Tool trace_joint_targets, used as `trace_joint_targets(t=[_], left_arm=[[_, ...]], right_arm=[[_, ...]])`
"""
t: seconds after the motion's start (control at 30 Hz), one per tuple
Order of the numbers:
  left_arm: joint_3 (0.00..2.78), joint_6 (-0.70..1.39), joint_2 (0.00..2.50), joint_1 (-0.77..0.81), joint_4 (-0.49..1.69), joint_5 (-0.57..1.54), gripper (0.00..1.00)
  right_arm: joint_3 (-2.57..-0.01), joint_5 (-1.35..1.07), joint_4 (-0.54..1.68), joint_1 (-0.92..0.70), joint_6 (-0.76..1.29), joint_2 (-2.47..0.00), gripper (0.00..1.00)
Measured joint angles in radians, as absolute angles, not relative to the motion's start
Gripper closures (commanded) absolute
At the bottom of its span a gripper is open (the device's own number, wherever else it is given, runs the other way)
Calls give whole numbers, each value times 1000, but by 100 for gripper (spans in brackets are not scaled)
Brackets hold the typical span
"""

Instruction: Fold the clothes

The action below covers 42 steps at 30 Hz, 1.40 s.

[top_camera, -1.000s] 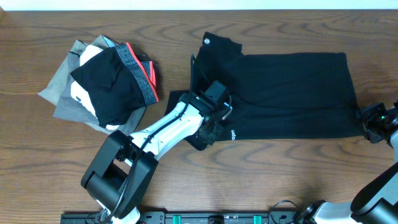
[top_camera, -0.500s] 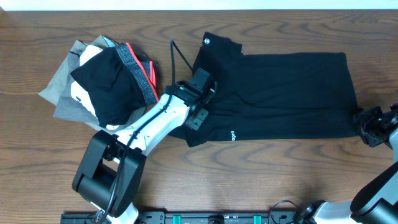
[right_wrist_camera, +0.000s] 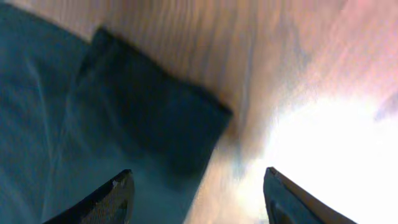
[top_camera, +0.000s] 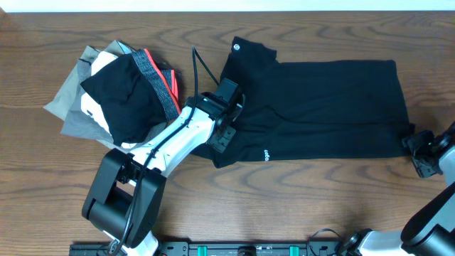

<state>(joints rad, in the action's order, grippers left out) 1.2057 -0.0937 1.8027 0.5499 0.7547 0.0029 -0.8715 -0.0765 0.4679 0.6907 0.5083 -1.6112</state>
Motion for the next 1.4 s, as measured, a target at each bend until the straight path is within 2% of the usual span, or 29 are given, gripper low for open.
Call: trace_joint_targets(t=[0.07, 0.17, 0.33, 0.43, 0.63, 0.77, 0.9, 1.13, 1.4], left_arm=[[1206, -85, 1803, 550, 759, 27, 46], [1206, -72, 1803, 550, 761, 55, 47], [1214, -56, 1800, 550, 809, 78, 44], [1263, -54, 1781, 550, 874, 81, 31], [1478, -22, 1703, 546, 898, 88, 18], [1593, -16, 1686, 511, 846, 120, 17], [1627, -3, 1717, 429, 743, 212, 17], [1651, 84, 1940, 270, 461, 451, 17], [1887, 138, 2291, 237, 441, 562, 17]], right_arm=[[-849, -83, 421, 691, 508, -1617, 44], [-820, -115, 362, 691, 504, -1634, 49], [-817, -258, 308, 691, 466, -1652, 38], [-849, -363, 391, 694, 463, -1634, 35], [-1028, -457, 656, 691, 463, -1540, 28], [-1123, -476, 669, 668, 442, -1510, 26], [-1149, -507, 580, 631, 374, -1508, 28], [-1152, -601, 532, 539, 265, -1508, 25], [-1153, -618, 649, 456, 206, -1508, 29]])
